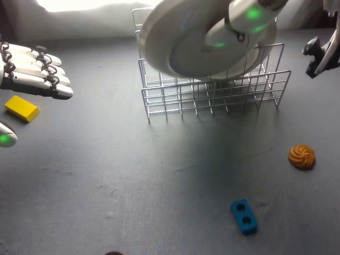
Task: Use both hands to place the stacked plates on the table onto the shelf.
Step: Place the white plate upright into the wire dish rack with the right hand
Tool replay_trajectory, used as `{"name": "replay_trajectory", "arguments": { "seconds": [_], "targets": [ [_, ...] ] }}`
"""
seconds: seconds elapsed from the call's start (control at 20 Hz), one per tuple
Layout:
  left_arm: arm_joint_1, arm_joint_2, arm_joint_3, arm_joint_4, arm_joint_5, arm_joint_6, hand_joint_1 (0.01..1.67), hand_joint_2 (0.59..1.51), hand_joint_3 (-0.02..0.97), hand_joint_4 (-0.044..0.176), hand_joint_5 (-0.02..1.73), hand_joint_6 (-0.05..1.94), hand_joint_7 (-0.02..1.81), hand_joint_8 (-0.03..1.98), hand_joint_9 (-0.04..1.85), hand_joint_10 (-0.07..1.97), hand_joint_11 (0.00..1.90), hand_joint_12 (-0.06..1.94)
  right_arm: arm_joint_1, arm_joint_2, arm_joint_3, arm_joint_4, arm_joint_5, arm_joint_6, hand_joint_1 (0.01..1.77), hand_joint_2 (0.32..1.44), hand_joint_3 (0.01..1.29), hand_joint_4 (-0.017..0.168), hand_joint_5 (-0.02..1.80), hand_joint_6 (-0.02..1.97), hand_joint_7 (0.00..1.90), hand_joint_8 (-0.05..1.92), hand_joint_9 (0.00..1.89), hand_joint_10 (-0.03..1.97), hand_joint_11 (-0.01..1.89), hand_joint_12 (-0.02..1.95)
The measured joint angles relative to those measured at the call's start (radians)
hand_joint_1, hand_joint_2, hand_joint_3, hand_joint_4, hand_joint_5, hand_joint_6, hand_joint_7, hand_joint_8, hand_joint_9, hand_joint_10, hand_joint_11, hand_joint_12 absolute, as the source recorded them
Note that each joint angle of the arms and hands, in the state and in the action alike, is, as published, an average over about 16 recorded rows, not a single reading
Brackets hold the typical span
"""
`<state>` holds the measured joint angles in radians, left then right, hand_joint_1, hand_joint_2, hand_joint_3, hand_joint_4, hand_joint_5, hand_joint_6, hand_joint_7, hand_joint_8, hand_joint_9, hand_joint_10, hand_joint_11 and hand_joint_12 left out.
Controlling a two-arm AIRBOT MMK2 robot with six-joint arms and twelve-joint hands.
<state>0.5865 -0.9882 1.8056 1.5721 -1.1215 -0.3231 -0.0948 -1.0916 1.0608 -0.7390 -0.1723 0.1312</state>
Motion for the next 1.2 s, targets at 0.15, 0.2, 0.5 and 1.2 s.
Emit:
{"name": "replay_trajectory", "arguments": {
  "seconds": [0.15,0.2,0.5,1.2],
  "targets": [
    [-0.002,0.000,-0.001,0.003,0.000,0.000,0.01,1.176,0.019,0.005,0.09,0.02,0.09,0.01,0.07,0.01,0.02,0.04,-0.011,-0.005,0.011,-0.001,0.004,-0.006,1.25,1.03,0.01,-0.006,0.84,1.14,1.01,0.95,1.11,0.43,0.79,1.22],
    [-0.002,0.000,-0.001,0.004,0.000,0.000,0.01,1.176,0.019,0.005,0.09,0.02,0.10,0.01,0.07,0.01,0.02,0.03,-0.016,-0.007,0.014,-0.001,0.006,-0.008,1.25,1.03,0.01,-0.006,0.85,1.13,1.01,0.95,1.12,0.42,0.79,1.22],
    [-0.005,0.000,-0.002,0.008,0.002,0.003,0.01,1.179,0.020,0.004,0.09,0.02,0.09,0.01,0.06,0.01,0.02,0.02,-0.038,-0.018,0.034,-0.002,0.019,-0.022,1.25,1.03,0.01,-0.006,0.87,1.09,1.02,0.90,1.16,0.36,0.80,1.19],
    [-0.006,0.000,-0.008,0.015,0.006,0.012,0.01,1.180,0.020,0.005,0.10,0.02,0.09,0.01,0.08,0.01,0.03,0.02,-0.076,-0.043,0.074,-0.004,0.046,-0.050,1.22,1.06,0.01,-0.004,0.84,1.13,1.00,0.72,1.15,0.23,0.75,1.22]
  ]
}}
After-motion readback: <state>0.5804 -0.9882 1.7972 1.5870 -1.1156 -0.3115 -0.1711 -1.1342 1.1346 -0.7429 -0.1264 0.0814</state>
